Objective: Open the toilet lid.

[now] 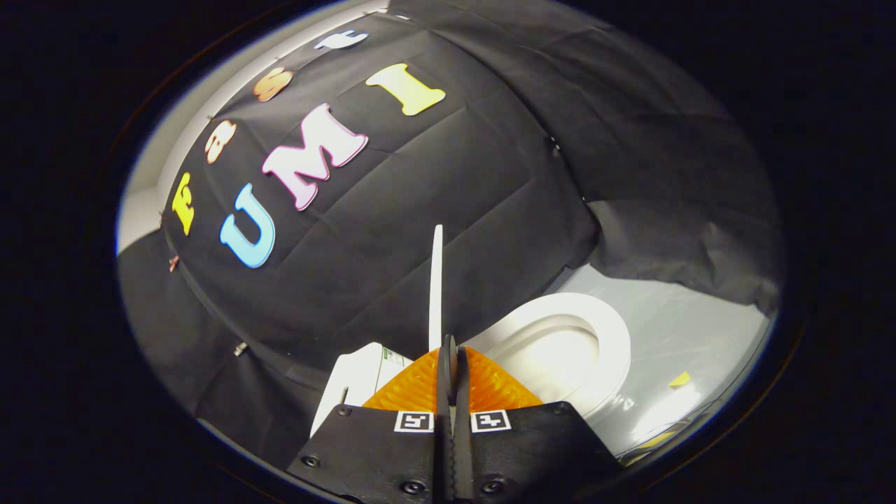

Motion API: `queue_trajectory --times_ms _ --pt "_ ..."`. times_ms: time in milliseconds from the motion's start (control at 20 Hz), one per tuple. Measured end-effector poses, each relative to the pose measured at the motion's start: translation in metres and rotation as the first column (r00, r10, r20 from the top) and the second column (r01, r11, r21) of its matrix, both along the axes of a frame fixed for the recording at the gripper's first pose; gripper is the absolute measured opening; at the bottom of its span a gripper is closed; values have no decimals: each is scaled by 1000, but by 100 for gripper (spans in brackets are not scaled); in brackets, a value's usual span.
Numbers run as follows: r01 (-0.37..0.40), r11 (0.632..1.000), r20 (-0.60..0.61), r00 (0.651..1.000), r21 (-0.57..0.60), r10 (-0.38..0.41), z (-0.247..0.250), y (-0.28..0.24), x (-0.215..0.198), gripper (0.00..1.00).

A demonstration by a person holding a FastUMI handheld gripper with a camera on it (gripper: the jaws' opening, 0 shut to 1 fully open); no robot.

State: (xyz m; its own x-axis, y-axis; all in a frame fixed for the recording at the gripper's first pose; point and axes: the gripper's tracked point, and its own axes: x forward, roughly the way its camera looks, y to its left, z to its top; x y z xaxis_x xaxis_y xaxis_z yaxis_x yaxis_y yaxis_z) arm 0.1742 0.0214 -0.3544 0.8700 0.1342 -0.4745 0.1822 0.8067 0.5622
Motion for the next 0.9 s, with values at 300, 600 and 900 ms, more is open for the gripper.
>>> queue_trajectory --times_ms 300,600,900 --pt "-60 981 4 998 -183 62 28 41 4 5" --pt "-112 932 -12 993 -345 115 44 86 0 5" --pt "-153 881 4 985 -448 173 62 137 1 5"
